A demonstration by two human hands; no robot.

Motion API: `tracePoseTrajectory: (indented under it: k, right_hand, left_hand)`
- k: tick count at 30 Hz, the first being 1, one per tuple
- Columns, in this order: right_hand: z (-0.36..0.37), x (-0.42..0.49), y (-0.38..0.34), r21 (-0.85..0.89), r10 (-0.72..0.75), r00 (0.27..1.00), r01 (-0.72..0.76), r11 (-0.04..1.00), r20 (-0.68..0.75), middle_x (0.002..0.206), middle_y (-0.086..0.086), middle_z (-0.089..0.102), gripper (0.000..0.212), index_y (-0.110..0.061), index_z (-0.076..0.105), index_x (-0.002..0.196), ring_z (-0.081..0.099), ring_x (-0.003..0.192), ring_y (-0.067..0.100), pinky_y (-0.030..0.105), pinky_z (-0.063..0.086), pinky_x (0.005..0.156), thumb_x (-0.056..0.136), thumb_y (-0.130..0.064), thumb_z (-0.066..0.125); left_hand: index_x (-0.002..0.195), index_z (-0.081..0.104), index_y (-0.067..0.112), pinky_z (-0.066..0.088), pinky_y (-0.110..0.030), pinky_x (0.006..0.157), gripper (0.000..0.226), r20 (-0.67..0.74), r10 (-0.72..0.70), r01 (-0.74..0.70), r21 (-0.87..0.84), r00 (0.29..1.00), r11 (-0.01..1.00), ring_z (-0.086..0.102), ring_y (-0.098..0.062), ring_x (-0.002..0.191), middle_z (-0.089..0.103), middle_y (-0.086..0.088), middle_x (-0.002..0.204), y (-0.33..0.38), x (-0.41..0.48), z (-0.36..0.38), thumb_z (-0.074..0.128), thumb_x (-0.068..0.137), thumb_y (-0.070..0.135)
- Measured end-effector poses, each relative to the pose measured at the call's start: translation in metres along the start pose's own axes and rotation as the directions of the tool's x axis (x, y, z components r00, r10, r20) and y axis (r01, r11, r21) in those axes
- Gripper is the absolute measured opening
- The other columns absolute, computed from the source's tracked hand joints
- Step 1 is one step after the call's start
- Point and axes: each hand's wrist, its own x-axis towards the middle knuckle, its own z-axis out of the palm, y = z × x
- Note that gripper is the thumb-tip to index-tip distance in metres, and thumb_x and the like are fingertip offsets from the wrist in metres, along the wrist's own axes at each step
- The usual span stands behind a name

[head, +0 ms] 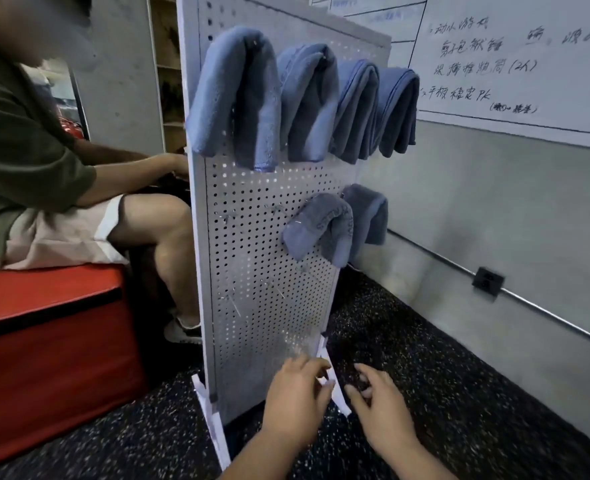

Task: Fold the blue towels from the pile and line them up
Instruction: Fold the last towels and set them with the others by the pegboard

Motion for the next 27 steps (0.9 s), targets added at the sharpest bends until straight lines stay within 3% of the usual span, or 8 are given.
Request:
tracePoseTrajectory:
  k: [6,12,18,27]
  right_hand:
    - [0.026,-0.036,0.044,-0.044,0.135,0.982,-0.13,0.991,0.13,0.123,-0.005,0.056,0.051,-0.028,0.057,0.146,0.063,0.091,0.004,0.028,0.054,0.091,0.099,-0.044,0.068]
    - [0.043,-0.075,0.1,-0.188,0.28,0.898,-0.227,0.955,0.338,0.137,0.006,0.052,0.059,-0.025,0.047,0.154,0.058,0.11,0.016,0.028,0.048,0.095,0.101,-0.044,0.067]
    - [0.049,-0.082,0.137,-0.376,0.385,0.789,-0.212,0.902,0.479,0.143,0.008,0.052,0.059,-0.025,0.047,0.153,0.059,0.121,0.022,0.035,0.049,0.108,0.099,-0.041,0.068]
    - [0.091,-0.092,0.171,-0.459,0.463,0.724,-0.225,0.859,0.511,0.144,0.007,0.053,0.064,-0.023,0.045,0.154,0.057,0.124,0.023,0.036,0.047,0.106,0.098,-0.044,0.068]
  left_hand:
    - [0.125,0.067,0.034,0.051,-0.031,0.095,0.033,0.279,-0.178,0.203,-0.062,0.944,0.977,0.065,-0.014,0.108,0.069,0.009,0.117,-0.029,-0.049,0.055,0.063,0.095,0.049]
    - [0.126,0.065,0.036,0.055,-0.033,0.092,0.031,0.467,-0.312,0.364,-0.022,0.827,0.931,0.066,-0.012,0.102,0.07,0.014,0.113,-0.053,-0.094,0.099,0.068,0.097,0.046]
    - [0.126,0.064,0.032,0.055,-0.035,0.088,0.029,0.571,-0.364,0.403,0.063,0.736,0.913,0.067,-0.02,0.104,0.07,0.006,0.116,-0.068,-0.112,0.137,0.067,0.099,0.042]
    - [0.13,0.06,0.035,0.057,-0.038,0.092,0.036,0.643,-0.445,0.509,0.098,0.623,0.855,0.067,-0.017,0.102,0.069,0.01,0.11,-0.082,-0.13,0.188,0.068,0.097,0.046]
